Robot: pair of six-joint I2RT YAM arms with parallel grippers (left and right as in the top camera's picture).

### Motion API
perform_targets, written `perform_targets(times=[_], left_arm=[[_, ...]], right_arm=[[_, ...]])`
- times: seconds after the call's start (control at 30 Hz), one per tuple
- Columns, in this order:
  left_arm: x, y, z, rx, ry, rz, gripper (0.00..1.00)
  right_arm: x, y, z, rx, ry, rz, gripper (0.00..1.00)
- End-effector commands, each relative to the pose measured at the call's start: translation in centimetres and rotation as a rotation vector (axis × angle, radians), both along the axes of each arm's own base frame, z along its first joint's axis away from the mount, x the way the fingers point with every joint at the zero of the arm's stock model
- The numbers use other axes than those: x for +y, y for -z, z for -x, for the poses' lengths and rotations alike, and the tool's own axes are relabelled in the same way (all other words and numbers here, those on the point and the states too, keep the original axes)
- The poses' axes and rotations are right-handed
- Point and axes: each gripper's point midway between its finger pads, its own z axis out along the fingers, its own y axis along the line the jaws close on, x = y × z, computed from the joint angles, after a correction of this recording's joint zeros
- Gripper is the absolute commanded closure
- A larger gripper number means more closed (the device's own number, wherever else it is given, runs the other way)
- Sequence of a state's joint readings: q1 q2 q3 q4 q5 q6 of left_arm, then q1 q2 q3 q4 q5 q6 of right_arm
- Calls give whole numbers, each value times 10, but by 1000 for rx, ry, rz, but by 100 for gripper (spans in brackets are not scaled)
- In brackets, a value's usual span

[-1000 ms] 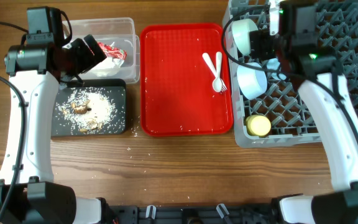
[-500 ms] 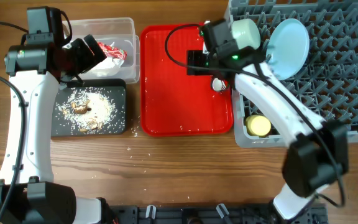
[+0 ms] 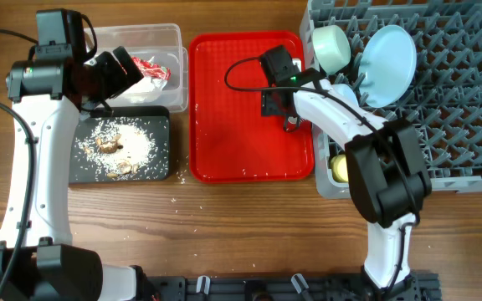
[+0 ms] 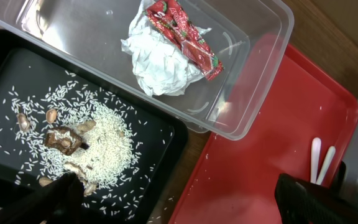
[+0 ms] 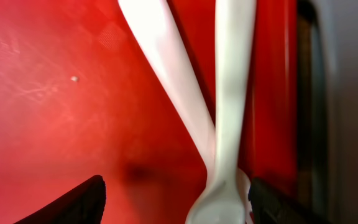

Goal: Sort waste into correct bins and load items into the dishwasher rack

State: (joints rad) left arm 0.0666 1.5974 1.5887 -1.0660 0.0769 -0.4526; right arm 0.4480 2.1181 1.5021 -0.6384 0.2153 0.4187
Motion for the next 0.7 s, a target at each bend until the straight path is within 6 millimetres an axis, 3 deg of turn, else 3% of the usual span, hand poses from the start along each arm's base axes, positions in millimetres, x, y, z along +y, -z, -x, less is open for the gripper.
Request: perform_targets(times=[0.0, 0.1, 0.17, 0.37, 0.43, 0.57, 0.67], left_arm=[[-3, 5, 0, 12, 8, 11, 0], [-3, 5, 0, 12, 8, 11, 0], [-3, 5, 0, 12, 8, 11, 0], [-3, 5, 0, 12, 8, 11, 0], [-3, 5, 0, 12, 8, 11, 0], [-3, 5, 0, 12, 8, 11, 0], [-3, 5, 0, 12, 8, 11, 0]], right_arm=[[-7, 19, -1, 22, 12, 39, 24], [-4, 26, 1, 44, -21, 40, 24], [1, 27, 3, 62, -75, 23, 31], [13, 34, 27, 175, -184, -32, 71], [13, 35, 33, 199, -186, -41, 79], [16, 35, 40, 232, -190, -63, 87], [15, 35, 48, 262, -190, -66, 87]])
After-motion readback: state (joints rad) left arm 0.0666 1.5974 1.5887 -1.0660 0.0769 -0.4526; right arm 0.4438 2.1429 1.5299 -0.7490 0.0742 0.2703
